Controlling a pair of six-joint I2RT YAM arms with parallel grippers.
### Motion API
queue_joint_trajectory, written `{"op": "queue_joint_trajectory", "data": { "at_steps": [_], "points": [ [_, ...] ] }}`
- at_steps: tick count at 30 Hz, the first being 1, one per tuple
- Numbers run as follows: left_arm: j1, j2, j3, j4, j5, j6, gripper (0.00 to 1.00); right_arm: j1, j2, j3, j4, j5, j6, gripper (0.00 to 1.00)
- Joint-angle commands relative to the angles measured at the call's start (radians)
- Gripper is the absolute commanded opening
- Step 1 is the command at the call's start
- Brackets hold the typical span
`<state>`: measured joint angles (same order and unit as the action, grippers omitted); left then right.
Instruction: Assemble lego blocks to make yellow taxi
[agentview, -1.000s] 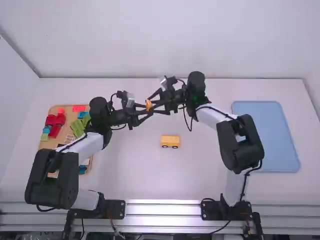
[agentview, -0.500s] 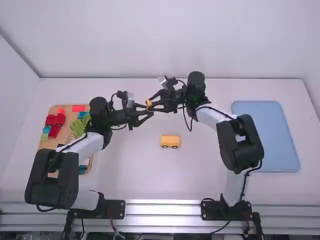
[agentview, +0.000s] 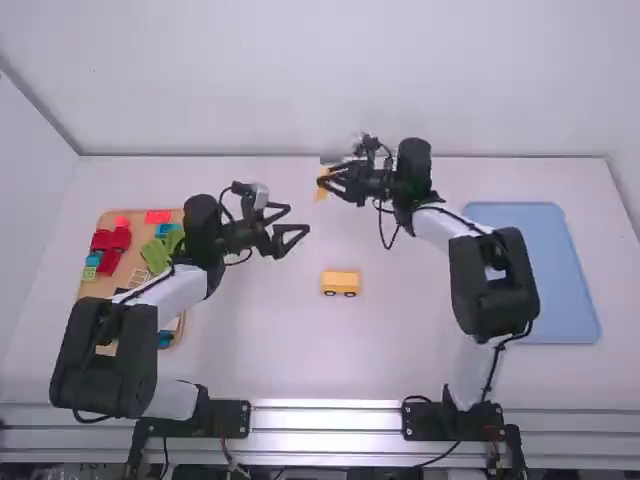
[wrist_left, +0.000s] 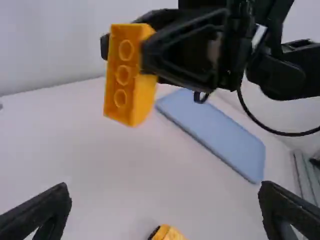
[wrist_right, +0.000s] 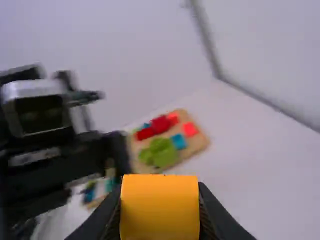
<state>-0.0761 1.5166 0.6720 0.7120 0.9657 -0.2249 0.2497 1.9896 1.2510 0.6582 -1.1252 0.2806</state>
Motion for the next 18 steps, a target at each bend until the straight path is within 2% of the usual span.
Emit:
{"op": "queue_joint_trajectory", "data": {
  "at_steps": [1,6,8,9,11,12,18],
  "points": [
    [-0.002,-0.002,0.008,-0.010,-0.098,-0.004,0.99,0.006,-0.006,0.025,-0.092,0.312,-0.074,0.00],
    [-0.002,-0.002,0.008,-0.048,-0.360,-0.012,0.99,0.034,-0.066,0.029,-0.453,0.653,-0.228,0.02],
    [-0.002,-0.002,0.008,-0.113,-0.423,-0.051,0.99,0.048,-0.079,0.066,-0.645,0.805,-0.289,0.05],
    [-0.001,-0.002,0.008,-0.117,-0.435,-0.051,0.99,0.050,-0.079,0.074,-0.674,0.824,-0.295,0.05],
    [-0.002,-0.002,0.008,-0.137,-0.532,-0.033,0.99,0.070,-0.078,0.127,-0.875,0.926,-0.350,0.05],
    [-0.002,-0.002,0.008,-0.139,-0.558,-0.009,0.99,0.081,-0.078,0.148,-0.964,0.938,-0.387,0.04],
    [-0.002,-0.005,0.018,-0.133,-0.537,0.201,0.99,0.141,-0.077,0.177,-1.186,0.939,-0.526,0.06]
  ]
}}
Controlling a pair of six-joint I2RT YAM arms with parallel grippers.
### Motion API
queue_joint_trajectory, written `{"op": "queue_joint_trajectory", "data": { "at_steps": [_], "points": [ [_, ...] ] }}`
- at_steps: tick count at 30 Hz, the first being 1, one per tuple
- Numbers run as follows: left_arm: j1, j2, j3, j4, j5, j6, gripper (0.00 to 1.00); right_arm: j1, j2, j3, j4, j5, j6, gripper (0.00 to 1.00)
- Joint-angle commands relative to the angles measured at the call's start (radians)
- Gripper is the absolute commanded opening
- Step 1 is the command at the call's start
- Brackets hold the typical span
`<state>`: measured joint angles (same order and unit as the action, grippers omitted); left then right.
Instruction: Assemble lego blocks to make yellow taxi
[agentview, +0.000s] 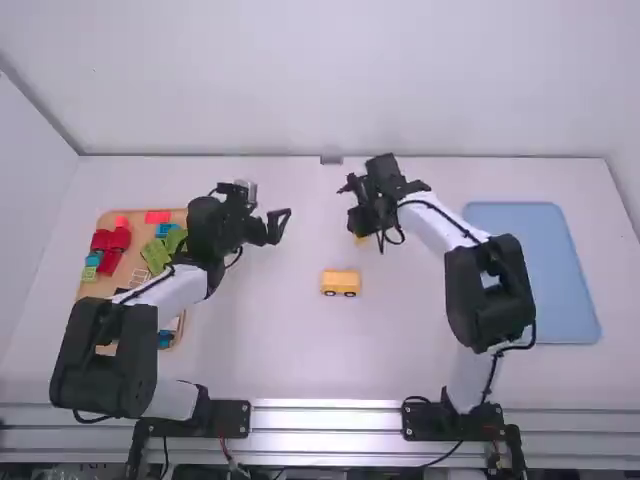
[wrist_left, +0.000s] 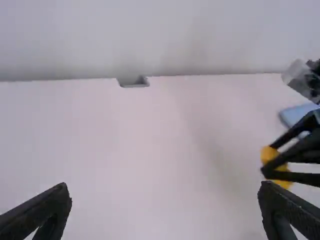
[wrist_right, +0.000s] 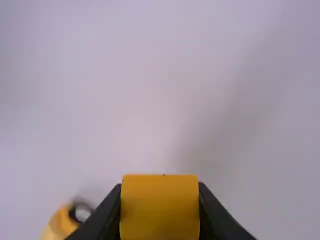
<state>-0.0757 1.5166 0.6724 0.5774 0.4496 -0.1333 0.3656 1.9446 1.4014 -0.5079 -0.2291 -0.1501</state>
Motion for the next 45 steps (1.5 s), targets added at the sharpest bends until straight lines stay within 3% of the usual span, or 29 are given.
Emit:
{"op": "queue_joint_trajectory", "data": {
  "at_steps": [1,4,12,17,23,29,35,41,45],
  "points": [
    [-0.002,-0.010,0.025,-0.010,-0.029,0.108,0.99,0.036,-0.032,0.026,-0.033,0.043,-0.114,0.07],
    [-0.003,-0.047,0.053,-0.093,-0.090,0.109,0.99,0.070,-0.031,0.026,-0.050,0.043,-0.147,0.07],
    [-0.003,-0.341,0.070,-0.471,-0.488,0.100,0.99,0.174,-0.022,0.029,-0.004,0.050,-0.196,0.03],
    [-0.003,-0.586,0.005,-0.574,-0.654,-0.011,0.99,0.242,0.048,0.159,-0.123,0.051,-0.283,0.00],
    [-0.002,-0.782,-0.115,-0.569,-0.743,-0.016,0.99,0.312,0.198,0.354,-0.286,0.051,-0.442,0.00],
    [-0.002,-1.002,-0.288,-0.515,-1.048,-0.206,0.99,0.397,0.359,0.500,-0.433,0.183,-0.539,0.00],
    [-0.002,-1.115,-0.412,-0.386,-1.098,-0.210,0.99,0.436,0.426,0.516,-0.469,0.201,-0.612,0.00],
    [-0.002,-1.130,-0.454,-0.344,-1.098,-0.210,0.99,0.448,0.442,0.516,-0.468,0.203,-0.618,0.01],
    [-0.002,-1.130,-0.455,-0.348,-1.098,-0.207,0.99,0.447,0.442,0.516,-0.465,0.198,-0.617,0.08]
  ]
}}
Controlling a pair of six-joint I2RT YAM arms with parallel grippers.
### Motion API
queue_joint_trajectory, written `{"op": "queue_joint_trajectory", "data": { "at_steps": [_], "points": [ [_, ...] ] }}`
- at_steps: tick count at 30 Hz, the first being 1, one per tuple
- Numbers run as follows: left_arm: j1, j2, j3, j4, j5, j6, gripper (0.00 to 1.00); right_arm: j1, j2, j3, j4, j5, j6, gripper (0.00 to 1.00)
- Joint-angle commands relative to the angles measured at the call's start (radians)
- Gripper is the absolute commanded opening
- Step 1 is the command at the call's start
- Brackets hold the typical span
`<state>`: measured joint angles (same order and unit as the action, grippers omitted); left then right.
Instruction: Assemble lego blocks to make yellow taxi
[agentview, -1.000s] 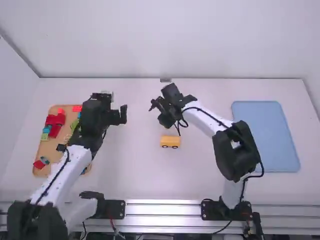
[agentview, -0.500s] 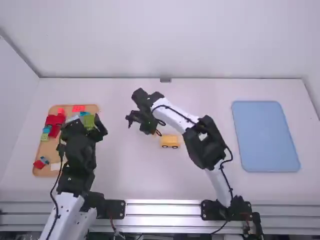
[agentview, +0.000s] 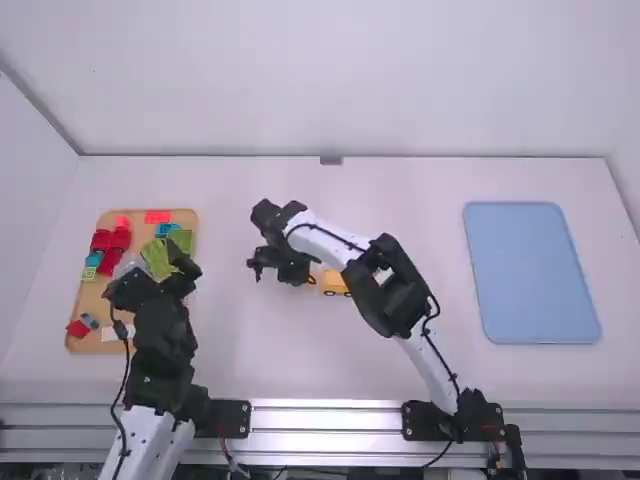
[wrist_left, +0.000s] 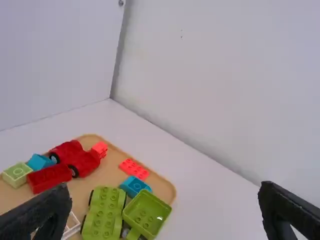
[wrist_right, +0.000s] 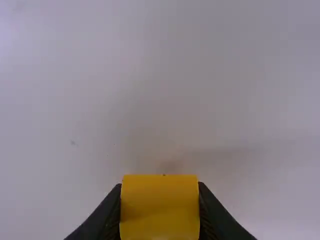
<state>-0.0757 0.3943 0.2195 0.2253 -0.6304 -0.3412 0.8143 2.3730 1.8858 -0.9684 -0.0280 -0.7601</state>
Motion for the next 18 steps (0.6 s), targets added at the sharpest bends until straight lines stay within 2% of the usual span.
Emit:
{"op": "queue_joint_trajectory", "data": {
  "at_steps": [1,13,18],
  "points": [
    [-0.002,-0.007,-0.002,0.003,-0.018,0.001,0.99,-0.002,0.014,0.032,-0.004,-0.010,-0.008,0.10],
    [-0.003,-0.007,-0.002,0.000,-0.018,0.001,0.99,-0.002,0.016,0.032,0.025,-0.084,-0.007,0.13],
    [-0.003,-0.007,-0.002,-0.007,-0.018,0.001,0.99,-0.001,0.031,0.032,0.043,-0.083,-0.004,0.23]
  ]
}}
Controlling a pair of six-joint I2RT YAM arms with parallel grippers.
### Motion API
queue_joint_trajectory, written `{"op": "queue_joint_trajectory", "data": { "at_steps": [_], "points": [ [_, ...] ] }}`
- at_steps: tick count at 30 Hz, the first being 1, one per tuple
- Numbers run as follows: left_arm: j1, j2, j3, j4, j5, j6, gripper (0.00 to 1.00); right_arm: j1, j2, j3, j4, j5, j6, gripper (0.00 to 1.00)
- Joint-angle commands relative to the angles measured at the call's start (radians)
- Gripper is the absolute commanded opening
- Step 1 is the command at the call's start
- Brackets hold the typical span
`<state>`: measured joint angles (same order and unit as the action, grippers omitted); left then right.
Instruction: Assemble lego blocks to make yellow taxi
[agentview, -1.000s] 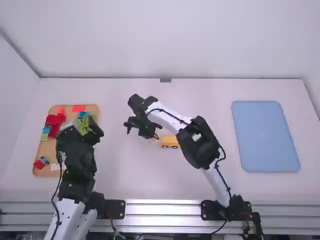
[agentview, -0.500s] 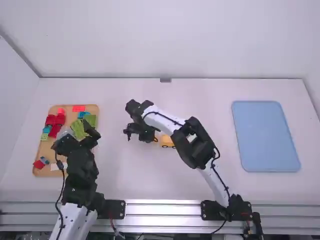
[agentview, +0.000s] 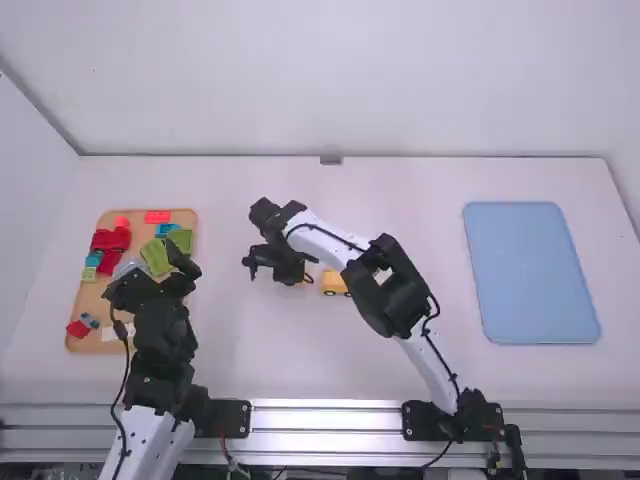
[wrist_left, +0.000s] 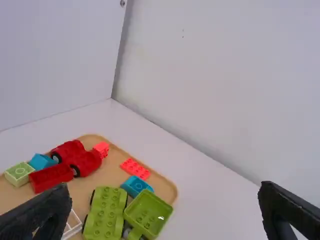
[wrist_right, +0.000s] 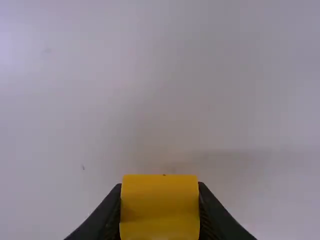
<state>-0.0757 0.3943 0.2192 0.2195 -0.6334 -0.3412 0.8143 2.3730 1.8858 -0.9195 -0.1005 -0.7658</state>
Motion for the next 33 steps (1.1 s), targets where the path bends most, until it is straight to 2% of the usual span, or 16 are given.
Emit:
{"op": "queue_joint_trajectory", "data": {
  "at_steps": [1,6,8,11,13,14,15,16,27,30,33],
  "points": [
    [-0.003,-0.007,-0.002,-0.002,-0.015,0.001,0.99,-0.001,0.031,0.032,-0.007,-0.007,0.008,0.24],
    [-0.002,-0.007,-0.002,-0.002,-0.014,0.001,0.99,-0.002,0.031,0.032,-0.004,-0.007,0.024,0.36],
    [-0.003,-0.007,-0.002,-0.002,-0.014,0.000,0.99,-0.002,0.031,0.032,-0.008,-0.007,0.024,0.49],
    [-0.003,-0.007,-0.002,-0.002,-0.014,0.001,0.99,0.000,0.031,0.032,-0.011,-0.007,0.016,0.56],
    [-0.003,-0.007,-0.002,-0.002,-0.014,0.000,0.99,0.000,0.031,0.032,-0.010,-0.007,0.017,0.69],
    [-0.002,-0.007,-0.002,-0.002,-0.014,0.001,0.99,0.000,0.031,0.032,-0.008,-0.007,0.017,0.80],
    [-0.002,-0.007,-0.002,-0.002,-0.014,0.001,0.99,-0.001,0.031,0.032,-0.008,-0.007,0.017,0.96],
    [-0.002,-0.007,-0.002,-0.002,-0.014,0.000,0.99,-0.002,0.031,0.032,-0.008,-0.006,0.018,0.99],
    [-0.003,-0.008,-0.002,-0.004,-0.006,-0.025,0.99,-0.007,0.028,0.052,-0.004,-0.011,-0.045,0.98],
    [-0.003,-0.007,-0.002,0.000,0.064,-0.071,0.99,-0.019,0.028,0.093,-0.028,-0.025,-0.039,0.98],
    [-0.003,-0.005,-0.002,0.018,0.196,0.026,0.99,-0.032,0.028,0.170,-0.071,-0.068,-0.039,0.98]
  ]
}}
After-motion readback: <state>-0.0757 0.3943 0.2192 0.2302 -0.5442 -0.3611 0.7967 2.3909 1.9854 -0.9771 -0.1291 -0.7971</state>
